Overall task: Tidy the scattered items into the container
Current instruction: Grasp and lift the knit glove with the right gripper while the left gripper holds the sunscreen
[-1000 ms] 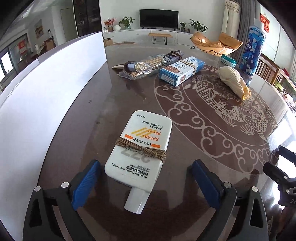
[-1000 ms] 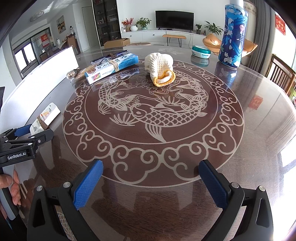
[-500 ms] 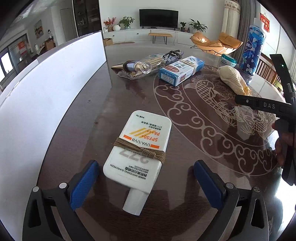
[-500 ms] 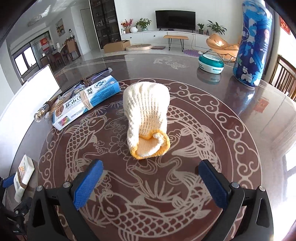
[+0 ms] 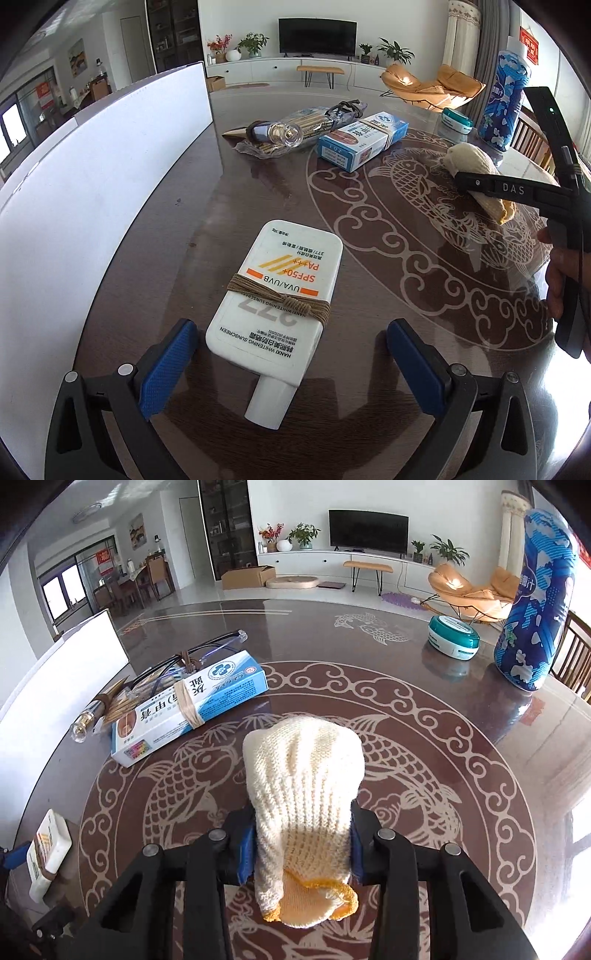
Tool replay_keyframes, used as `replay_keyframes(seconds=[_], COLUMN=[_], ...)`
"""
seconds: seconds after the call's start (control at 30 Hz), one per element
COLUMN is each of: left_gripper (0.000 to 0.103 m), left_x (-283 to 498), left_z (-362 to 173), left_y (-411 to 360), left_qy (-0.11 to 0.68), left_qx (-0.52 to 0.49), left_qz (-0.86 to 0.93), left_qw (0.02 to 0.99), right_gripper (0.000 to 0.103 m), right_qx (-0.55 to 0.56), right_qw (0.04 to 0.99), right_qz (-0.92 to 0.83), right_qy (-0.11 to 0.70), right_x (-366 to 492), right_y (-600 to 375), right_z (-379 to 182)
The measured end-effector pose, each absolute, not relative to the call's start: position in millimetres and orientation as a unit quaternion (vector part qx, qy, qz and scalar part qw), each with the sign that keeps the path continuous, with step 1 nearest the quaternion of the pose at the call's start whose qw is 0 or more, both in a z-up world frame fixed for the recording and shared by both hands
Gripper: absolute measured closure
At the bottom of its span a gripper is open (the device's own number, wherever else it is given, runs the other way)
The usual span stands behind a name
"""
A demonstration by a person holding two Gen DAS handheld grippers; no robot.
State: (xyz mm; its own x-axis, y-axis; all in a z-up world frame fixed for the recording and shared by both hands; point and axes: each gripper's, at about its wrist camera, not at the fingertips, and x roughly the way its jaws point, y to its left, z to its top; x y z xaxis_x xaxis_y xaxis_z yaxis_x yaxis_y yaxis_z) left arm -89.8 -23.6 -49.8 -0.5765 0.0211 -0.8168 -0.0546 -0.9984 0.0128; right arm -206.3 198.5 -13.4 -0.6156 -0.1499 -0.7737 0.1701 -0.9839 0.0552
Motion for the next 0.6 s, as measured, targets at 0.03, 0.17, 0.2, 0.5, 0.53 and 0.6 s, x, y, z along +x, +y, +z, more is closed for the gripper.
replay_keyframes(seconds=[0.03, 0.17, 0.2, 0.5, 0.53, 0.6], left_gripper=[0.0, 0.0, 0.0, 0.0, 0.0, 0.0], left_x=[-90, -90, -90, -90, -90, -90], left_z=[-50, -50, -50, -50, -50, -50], left_y=[-24, -24, -24, -24, -23, -23], left_qy=[0.018, 0.018, 0.018, 0.018, 0.019, 0.019], left_qx=[-0.46, -0.46, -0.46, -0.46, -0.459, -0.459], left_qz=[0.888, 0.888, 0.888, 0.888, 0.888, 0.888], left_qw=[0.021, 0.021, 0.021, 0.021, 0.021, 0.021], right_gripper=[0.062, 0.057, 0.057, 0.014, 0.012, 0.012], right_qx=[0.43, 0.433, 0.431, 0.444, 0.444, 0.444], right_qw=[0.094, 0.099, 0.098, 0.102, 0.105, 0.106], right_qz=[-0.898, -0.895, -0.896, -0.889, -0.888, -0.888], right_qy=[0.017, 0.036, 0.041, 0.055, 0.057, 0.056], right_x=[-191, -123, -105, -59, -60, -58], right_y=[198, 195, 193, 174, 173, 172], right_z=[-13, -13, -13, -20, -20, -20])
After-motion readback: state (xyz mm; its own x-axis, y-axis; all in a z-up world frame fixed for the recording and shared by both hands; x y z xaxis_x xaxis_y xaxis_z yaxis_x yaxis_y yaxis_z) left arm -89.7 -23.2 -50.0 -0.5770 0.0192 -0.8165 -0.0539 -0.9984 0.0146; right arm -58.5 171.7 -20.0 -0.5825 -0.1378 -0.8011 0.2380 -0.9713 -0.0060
